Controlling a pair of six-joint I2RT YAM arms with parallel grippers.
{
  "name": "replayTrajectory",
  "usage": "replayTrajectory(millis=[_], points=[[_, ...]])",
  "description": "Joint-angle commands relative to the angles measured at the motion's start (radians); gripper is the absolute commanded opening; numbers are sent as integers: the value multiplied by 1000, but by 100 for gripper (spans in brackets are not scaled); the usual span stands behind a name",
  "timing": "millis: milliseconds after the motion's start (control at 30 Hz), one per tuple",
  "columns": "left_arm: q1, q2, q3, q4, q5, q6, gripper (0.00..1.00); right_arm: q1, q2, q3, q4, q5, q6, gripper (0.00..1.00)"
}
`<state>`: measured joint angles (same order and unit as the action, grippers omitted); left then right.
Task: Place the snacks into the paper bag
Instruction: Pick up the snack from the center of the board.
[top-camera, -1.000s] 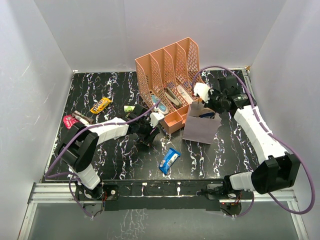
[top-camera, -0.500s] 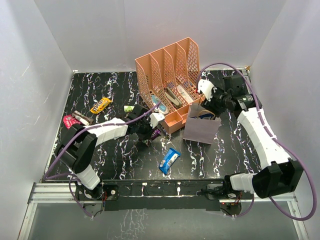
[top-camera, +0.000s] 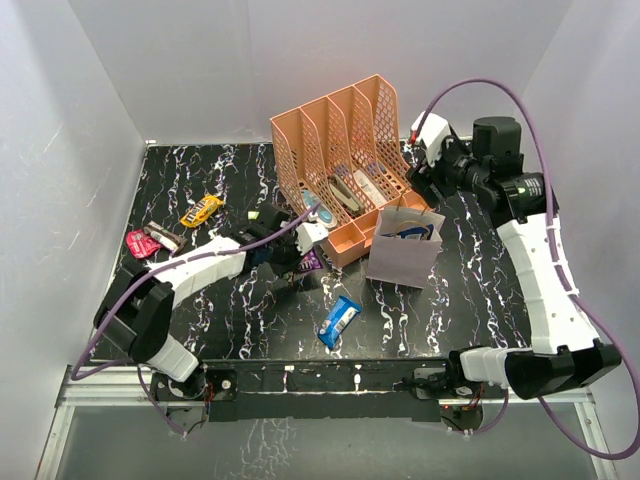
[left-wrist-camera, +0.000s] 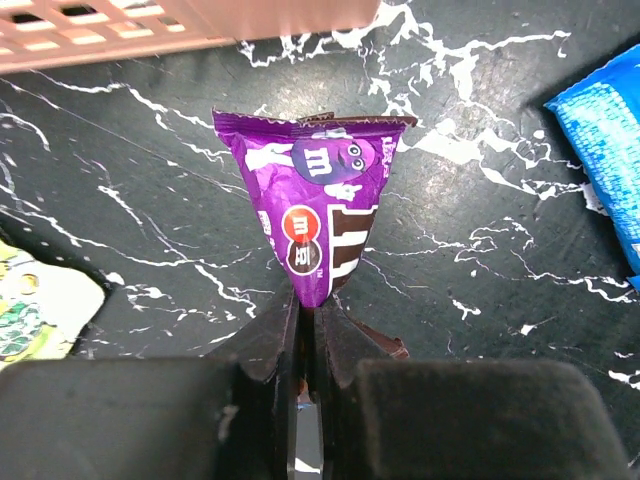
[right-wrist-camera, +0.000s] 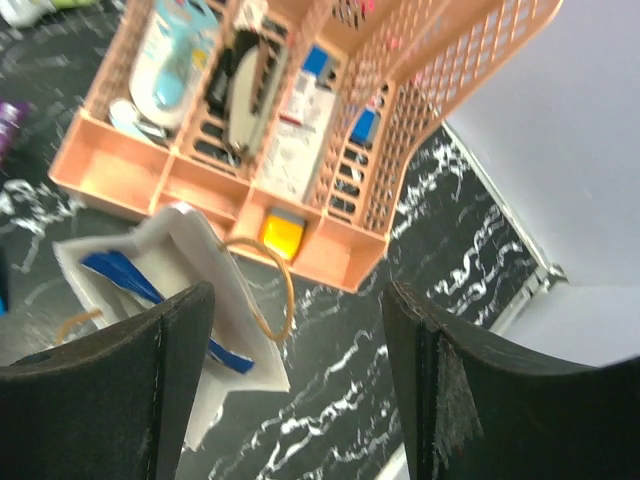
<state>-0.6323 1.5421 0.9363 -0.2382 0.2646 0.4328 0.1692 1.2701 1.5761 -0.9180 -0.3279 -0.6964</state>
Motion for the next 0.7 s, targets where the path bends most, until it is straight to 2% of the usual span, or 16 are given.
replayTrajectory(millis=[0, 167, 333, 500, 667], points=[[-4, -70, 124, -98, 20, 49, 0, 5, 39, 99, 41, -204, 162, 71], [-4, -95, 269, -174, -31, 96, 0, 34, 126, 140, 115, -340, 326, 71], [-4, -93, 438, -227, -42, 115, 0, 60, 208, 181, 206, -353, 485, 71], [-4, -73, 569, -259, -7, 107, 0, 94, 320, 276, 194, -416, 566, 72], [-4, -64, 631, -265, 19, 70, 0, 145, 371, 301, 178, -440, 589, 72]])
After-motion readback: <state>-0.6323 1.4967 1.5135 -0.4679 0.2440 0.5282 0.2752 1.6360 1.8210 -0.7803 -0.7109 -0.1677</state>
